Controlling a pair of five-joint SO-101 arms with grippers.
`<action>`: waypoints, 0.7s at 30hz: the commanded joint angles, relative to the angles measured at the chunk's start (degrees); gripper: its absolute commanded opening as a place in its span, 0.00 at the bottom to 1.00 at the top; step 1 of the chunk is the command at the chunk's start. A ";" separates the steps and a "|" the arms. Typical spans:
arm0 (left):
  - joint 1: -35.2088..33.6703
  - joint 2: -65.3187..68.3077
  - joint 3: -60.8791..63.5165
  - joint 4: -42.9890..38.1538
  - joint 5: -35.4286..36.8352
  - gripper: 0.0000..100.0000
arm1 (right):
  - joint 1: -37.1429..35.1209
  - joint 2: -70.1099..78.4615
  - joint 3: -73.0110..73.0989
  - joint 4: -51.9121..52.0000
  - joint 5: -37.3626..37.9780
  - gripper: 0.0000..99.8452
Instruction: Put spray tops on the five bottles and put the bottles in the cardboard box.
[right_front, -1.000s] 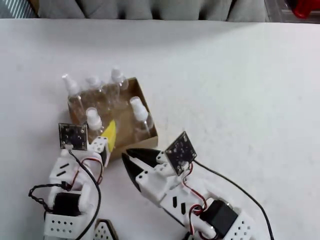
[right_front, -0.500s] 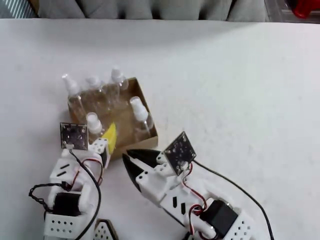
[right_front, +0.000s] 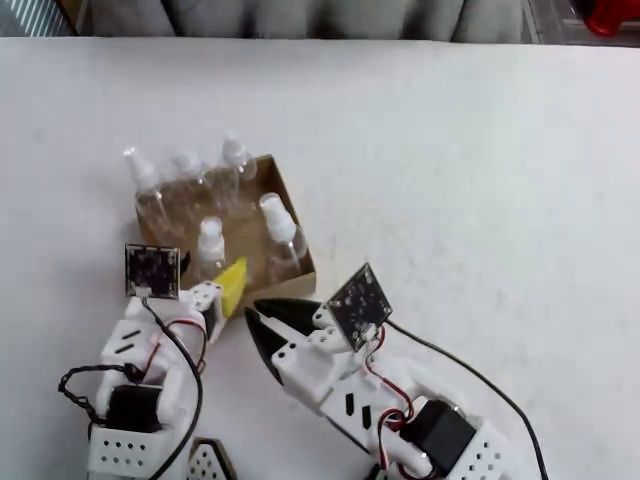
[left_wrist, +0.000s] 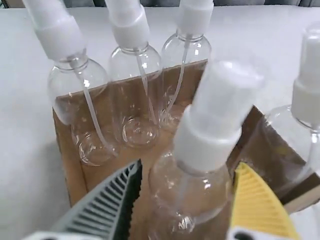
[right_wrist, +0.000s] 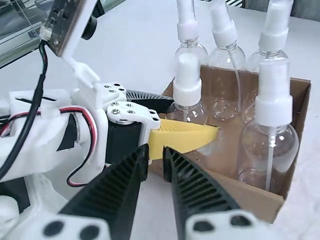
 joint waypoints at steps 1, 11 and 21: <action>0.22 -0.84 -0.18 0.09 -0.53 0.28 | 0.31 -1.10 -1.93 0.22 0.88 0.02; 0.22 -1.10 -0.26 0.00 -0.35 0.28 | 0.31 -1.10 -1.93 0.22 0.88 0.02; 0.22 -1.10 -10.90 9.67 -0.62 0.28 | 0.40 -1.10 -1.93 0.22 0.88 0.02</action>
